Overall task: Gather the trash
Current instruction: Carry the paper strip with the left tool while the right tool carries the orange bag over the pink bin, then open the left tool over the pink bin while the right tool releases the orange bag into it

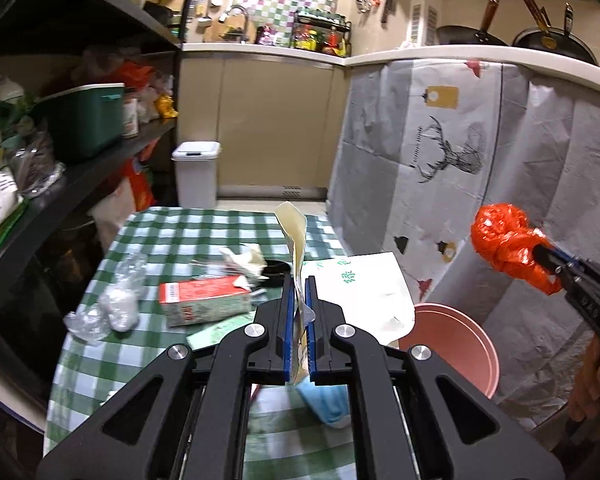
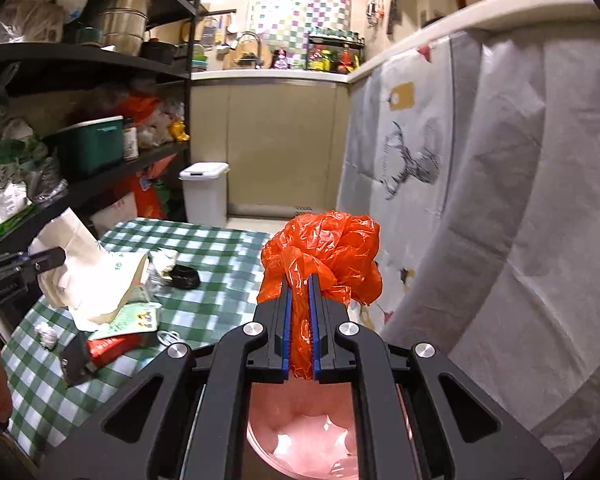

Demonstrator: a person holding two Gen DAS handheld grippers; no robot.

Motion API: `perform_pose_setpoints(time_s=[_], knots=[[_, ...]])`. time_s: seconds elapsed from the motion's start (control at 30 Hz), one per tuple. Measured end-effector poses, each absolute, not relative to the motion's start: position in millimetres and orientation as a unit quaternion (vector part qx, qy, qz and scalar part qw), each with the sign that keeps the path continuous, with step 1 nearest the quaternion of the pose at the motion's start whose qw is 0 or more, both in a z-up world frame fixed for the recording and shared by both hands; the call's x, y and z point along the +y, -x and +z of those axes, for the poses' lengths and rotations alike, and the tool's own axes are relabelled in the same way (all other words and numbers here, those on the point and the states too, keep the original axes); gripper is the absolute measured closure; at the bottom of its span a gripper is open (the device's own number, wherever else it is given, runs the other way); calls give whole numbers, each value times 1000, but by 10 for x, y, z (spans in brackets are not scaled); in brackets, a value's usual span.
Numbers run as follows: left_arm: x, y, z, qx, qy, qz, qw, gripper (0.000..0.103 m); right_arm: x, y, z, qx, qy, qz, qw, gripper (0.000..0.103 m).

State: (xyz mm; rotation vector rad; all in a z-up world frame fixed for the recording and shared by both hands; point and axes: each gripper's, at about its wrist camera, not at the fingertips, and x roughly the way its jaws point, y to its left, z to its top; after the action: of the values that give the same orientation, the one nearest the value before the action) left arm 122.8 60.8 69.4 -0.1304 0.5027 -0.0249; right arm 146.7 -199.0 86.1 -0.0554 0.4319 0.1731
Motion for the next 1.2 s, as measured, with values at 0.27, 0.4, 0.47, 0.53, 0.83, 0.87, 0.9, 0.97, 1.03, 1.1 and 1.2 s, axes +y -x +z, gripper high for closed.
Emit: perform_pose_setpoints(time_s=[0.27,0.4,0.47,0.53,0.83,0.87,0.9,0.97,1.03,1.1,1.2], knots=[[208,-1363,606,263,58,-42,962,98,-2322,-1528,666,232,-8,57,971,95],[-15,-1451,533,272,51,-60,959,98,-2447,-1572,599,242,-23,49,969,95],[-112,-1487,497,276,47,-69,957,98,-2483,-1576,578,243,-22,45,969,95],[-220,-1530,455,283,41,-81,955,98,-2511,-1571,570,243,-24,44,969,95],[-565,-1740,262,310,26,-119,943,98,-2622,-1642,504,256,-27,37,966,95],[-594,-1759,254,312,26,-120,942,98,-2615,-1646,497,257,-26,37,965,95],[-617,-1779,239,313,26,-122,941,98,-2622,-1650,488,258,-24,37,965,95],[-659,-1819,219,317,27,-123,940,98,-2631,-1659,464,260,-22,37,965,95],[-685,-1859,202,320,29,-123,939,98,-2648,-1678,442,264,-23,37,964,95],[-724,-1896,188,324,30,-123,938,98,-2657,-1697,438,265,-25,37,963,95],[-769,-1924,164,328,29,-126,936,98,-2657,-1700,426,265,-24,37,963,95]])
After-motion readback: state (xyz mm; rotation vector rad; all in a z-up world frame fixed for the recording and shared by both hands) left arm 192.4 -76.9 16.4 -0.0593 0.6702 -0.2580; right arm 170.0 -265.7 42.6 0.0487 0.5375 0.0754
